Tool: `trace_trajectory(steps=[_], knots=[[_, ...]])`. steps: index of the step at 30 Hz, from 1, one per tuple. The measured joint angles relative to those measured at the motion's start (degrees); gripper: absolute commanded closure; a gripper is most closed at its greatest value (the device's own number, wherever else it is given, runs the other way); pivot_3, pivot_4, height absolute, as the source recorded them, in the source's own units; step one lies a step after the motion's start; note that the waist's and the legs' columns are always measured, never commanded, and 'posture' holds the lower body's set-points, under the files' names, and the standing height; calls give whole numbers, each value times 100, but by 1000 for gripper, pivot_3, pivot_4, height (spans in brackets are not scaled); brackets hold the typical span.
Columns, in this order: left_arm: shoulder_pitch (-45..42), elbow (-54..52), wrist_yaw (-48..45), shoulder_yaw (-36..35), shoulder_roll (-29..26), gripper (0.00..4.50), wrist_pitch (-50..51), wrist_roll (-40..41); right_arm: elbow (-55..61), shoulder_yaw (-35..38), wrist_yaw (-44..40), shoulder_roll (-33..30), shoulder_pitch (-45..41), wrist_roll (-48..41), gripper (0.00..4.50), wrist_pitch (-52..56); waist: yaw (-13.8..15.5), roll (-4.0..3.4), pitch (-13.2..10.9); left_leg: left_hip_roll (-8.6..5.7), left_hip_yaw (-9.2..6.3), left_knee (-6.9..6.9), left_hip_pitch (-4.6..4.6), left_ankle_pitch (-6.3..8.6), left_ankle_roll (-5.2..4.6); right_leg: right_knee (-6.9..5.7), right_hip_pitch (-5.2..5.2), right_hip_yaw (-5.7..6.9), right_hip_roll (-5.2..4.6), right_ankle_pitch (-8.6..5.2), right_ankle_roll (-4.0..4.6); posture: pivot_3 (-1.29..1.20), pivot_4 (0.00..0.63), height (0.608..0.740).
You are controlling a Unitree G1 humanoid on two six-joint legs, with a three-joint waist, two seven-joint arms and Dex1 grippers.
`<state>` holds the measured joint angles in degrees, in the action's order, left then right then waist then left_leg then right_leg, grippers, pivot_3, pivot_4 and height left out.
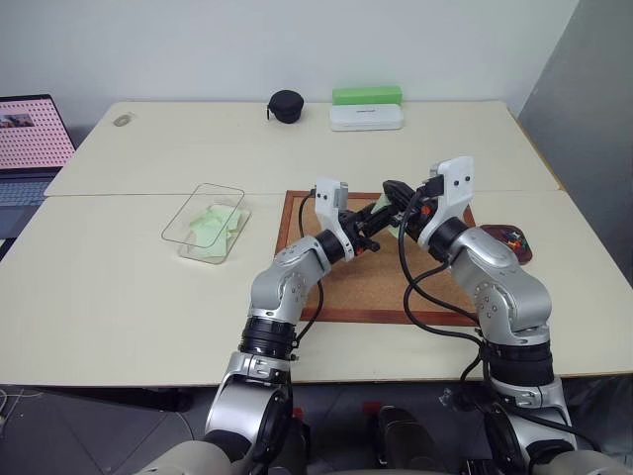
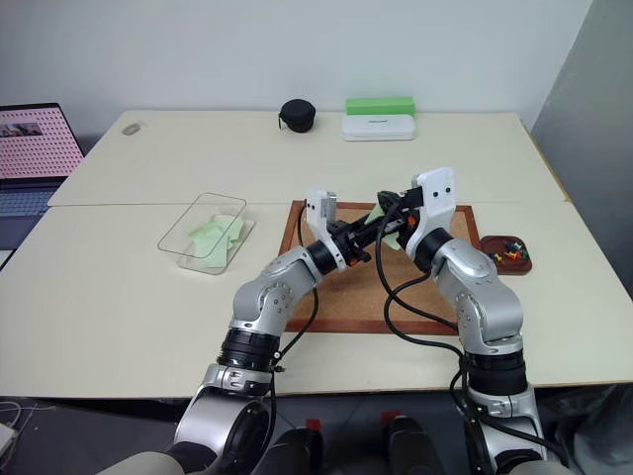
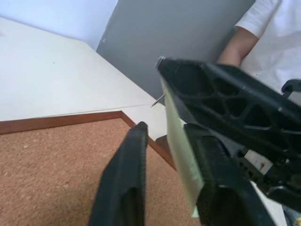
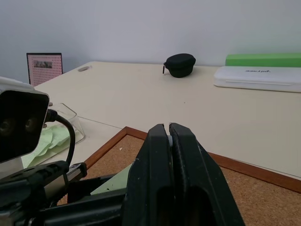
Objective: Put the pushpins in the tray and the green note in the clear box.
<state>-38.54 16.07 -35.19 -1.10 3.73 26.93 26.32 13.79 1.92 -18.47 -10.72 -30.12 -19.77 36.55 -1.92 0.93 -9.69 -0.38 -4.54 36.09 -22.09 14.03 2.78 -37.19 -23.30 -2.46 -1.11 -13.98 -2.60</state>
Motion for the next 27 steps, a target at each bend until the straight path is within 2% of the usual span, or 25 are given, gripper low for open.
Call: trace_trajectory(steps=[3, 11, 20, 24, 27], knots=[[1, 0, -15, 3, -12, 4473, 13, 4, 0, 0, 0, 3, 0, -1, 4500, 0, 0, 0, 0, 0, 0, 0, 0, 0, 0, 1, 0, 0, 0, 0, 0, 0, 150, 740], [-8, 30, 72, -53, -32, 4473, 173, 36, 1, 0, -6, 1, 16, -2, 4500, 11, 0, 0, 0, 0, -1, 0, -1, 0, 0, 1, 0, 1, 0, 0, 0, 0, 150, 740], [-239, 547, 467, -566, -58, 4473, 638, 279, 212, 9, 4, -33, 110, 0, 4500, 11, -1, 0, 0, 0, -4, -1, -3, 0, 0, 5, 0, 4, 0, 0, 0, 0, 150, 740], [-241, 628, 446, -516, -111, 4473, 650, 253, 268, 25, 31, -46, 208, 0, 4500, 20, 5, 1, 0, -1, -4, -1, -5, 0, 0, 6, 0, 5, -2, 0, 0, 0, 150, 740], [-215, 538, 267, -67, -253, 4473, 536, -26, 283, 107, 128, -150, 275, 47, 4500, 21, 8, 1, 0, -3, -3, -1, -6, 0, 0, 7, 0, 4, -2, 0, 0, 0, 150, 740]])
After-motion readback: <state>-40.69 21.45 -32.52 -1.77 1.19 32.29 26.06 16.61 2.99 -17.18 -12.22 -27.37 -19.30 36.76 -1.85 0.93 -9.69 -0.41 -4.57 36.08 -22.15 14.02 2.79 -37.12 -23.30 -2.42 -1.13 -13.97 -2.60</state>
